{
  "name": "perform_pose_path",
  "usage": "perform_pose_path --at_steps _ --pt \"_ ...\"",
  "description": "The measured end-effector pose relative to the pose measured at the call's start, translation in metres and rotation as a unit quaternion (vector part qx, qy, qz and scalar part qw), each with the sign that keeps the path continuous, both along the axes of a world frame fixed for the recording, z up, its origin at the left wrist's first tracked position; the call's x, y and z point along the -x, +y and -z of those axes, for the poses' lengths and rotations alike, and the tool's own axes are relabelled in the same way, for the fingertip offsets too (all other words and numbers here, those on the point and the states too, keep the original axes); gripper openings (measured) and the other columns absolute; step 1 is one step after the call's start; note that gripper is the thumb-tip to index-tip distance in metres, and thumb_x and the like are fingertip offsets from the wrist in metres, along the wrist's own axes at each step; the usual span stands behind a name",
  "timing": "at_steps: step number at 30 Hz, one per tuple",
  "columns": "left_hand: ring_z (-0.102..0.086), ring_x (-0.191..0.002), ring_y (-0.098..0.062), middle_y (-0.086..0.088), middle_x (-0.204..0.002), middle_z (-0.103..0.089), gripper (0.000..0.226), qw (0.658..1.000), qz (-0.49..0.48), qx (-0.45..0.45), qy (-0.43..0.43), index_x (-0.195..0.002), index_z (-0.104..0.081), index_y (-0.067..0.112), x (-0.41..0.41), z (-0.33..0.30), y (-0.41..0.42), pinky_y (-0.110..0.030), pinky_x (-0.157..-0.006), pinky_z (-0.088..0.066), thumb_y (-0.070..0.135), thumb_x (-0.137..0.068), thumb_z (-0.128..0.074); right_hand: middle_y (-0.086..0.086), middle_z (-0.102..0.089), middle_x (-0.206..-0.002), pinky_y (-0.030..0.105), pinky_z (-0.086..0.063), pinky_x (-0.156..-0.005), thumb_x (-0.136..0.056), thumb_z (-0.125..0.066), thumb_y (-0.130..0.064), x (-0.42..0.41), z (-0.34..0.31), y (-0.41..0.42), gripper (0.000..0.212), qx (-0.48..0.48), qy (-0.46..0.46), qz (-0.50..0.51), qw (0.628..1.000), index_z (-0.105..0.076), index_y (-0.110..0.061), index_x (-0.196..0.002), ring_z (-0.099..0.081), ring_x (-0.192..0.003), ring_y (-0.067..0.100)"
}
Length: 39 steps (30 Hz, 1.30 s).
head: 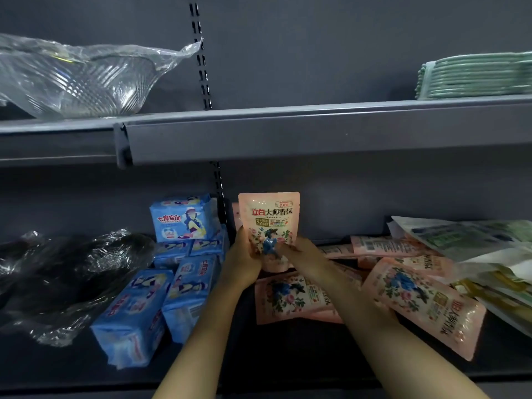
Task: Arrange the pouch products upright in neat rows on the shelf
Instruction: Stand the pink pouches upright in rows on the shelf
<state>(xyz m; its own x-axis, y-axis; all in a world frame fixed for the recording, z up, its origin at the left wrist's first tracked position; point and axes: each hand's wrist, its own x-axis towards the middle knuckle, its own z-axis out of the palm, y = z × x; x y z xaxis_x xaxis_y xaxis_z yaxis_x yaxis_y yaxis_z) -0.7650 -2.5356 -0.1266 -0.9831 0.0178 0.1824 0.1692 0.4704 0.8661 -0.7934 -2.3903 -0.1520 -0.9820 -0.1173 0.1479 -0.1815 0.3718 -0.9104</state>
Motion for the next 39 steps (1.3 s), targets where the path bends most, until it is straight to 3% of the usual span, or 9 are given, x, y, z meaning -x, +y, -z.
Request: perform_pose_path --at_steps 3,6,9,14,23,27,32,35,39 --pt "-0.052 -0.116 -0.019 -0.002 -0.131 -0.053 0.056 0.999 -0.018 0.028 -0.023 -0.136 -0.033 0.022 -0.001 -0.002 -0.003 -0.027 -0.094 -0.040 0.006 -0.086 -0.053 0.009 -0.062 -0.126 0.030 -0.044 -0.094 -0.096 -0.047 -0.035 0.008 -0.001 -0.010 0.042 -0.154 0.027 0.073 0.985 -0.054 -0.010 -0.129 -0.058 -0.116 0.026" --pt "-0.048 -0.119 -0.019 -0.004 -0.134 -0.050 0.052 0.999 -0.033 0.029 -0.028 -0.138 -0.031 0.020 -0.006 -0.006 -0.004 -0.021 -0.085 -0.033 0.006 -0.090 -0.045 0.015 -0.065 -0.117 0.034 -0.049 -0.088 -0.097 -0.044 -0.034 0.010 0.000 -0.021 0.039 -0.208 0.028 0.092 0.973 -0.059 -0.005 -0.118 -0.061 -0.106 0.029" --pt "-0.044 -0.105 -0.007 -0.002 -0.130 -0.049 0.052 1.000 -0.017 0.012 -0.023 -0.137 -0.031 0.016 -0.010 -0.006 -0.005 -0.011 -0.077 -0.032 0.009 -0.090 -0.050 0.015 -0.066 -0.111 0.035 -0.052 -0.084 -0.094 -0.048 -0.031 0.015 0.002 -0.026 0.034 -0.203 0.007 0.119 0.972 -0.061 -0.005 -0.112 -0.063 -0.100 0.030" --pt "-0.044 -0.101 -0.007 -0.004 -0.129 -0.051 0.053 0.998 -0.008 -0.001 -0.058 -0.135 -0.034 0.015 -0.009 0.006 -0.006 -0.019 -0.085 -0.035 0.012 -0.087 -0.056 0.013 -0.065 -0.110 0.036 -0.052 -0.082 -0.086 -0.063 -0.028 0.021 0.001 -0.022 0.036 -0.185 -0.004 0.160 0.970 -0.052 -0.005 -0.111 -0.062 -0.103 0.030" --pt "-0.053 -0.109 -0.015 0.001 -0.123 -0.056 0.058 0.995 -0.017 -0.036 -0.087 -0.128 -0.042 0.018 0.005 0.019 -0.007 -0.030 -0.091 -0.044 0.024 -0.072 -0.055 0.013 -0.068 -0.105 0.038 -0.055 -0.082 -0.087 -0.057 -0.020 0.020 0.002 -0.015 0.022 -0.194 0.005 0.145 0.970 -0.060 -0.006 -0.104 -0.064 -0.097 0.028" --pt "-0.058 -0.107 -0.014 0.002 -0.119 -0.061 0.087 0.996 -0.019 -0.039 -0.077 -0.127 -0.048 0.021 0.010 0.021 -0.009 -0.036 -0.096 -0.048 0.048 -0.045 -0.054 0.014 -0.068 -0.106 0.032 -0.052 -0.078 -0.089 -0.055 -0.018 0.017 0.001 -0.016 0.021 -0.194 0.012 0.137 0.971 -0.061 -0.004 -0.104 -0.063 -0.098 0.028" --pt "-0.059 -0.107 -0.013 0.005 -0.119 -0.062 0.084 0.996 -0.015 -0.036 -0.076 -0.125 -0.049 0.026 0.014 0.025 -0.010 -0.040 -0.096 -0.049 0.058 -0.048 -0.054 0.017 -0.067 -0.106 0.024 -0.039 -0.068 -0.092 -0.051 -0.018 0.012 -0.002 -0.016 0.021 -0.207 0.014 0.133 0.969 -0.060 -0.001 -0.101 -0.062 -0.099 0.031" --pt "-0.057 -0.109 -0.014 0.003 -0.122 -0.060 0.079 0.996 -0.011 -0.032 -0.087 -0.128 -0.045 0.025 0.009 0.022 -0.012 -0.035 -0.095 -0.047 0.050 -0.055 -0.059 0.017 -0.065 -0.111 0.024 -0.039 -0.070 -0.092 -0.050 -0.015 0.010 -0.002 -0.016 0.022 -0.198 0.005 0.127 0.972 -0.058 -0.001 -0.107 -0.061 -0.102 0.030" --pt "-0.049 -0.116 -0.018 -0.001 -0.130 -0.051 0.062 0.994 -0.003 -0.047 -0.101 -0.138 -0.032 0.020 0.006 0.021 -0.013 -0.026 -0.091 -0.038 0.018 -0.081 -0.059 0.013 -0.063 -0.117 0.022 -0.039 -0.074 -0.090 -0.054 -0.013 0.005 -0.008 -0.015 0.028 -0.190 -0.013 0.102 0.976 -0.055 -0.003 -0.116 -0.059 -0.108 0.027"
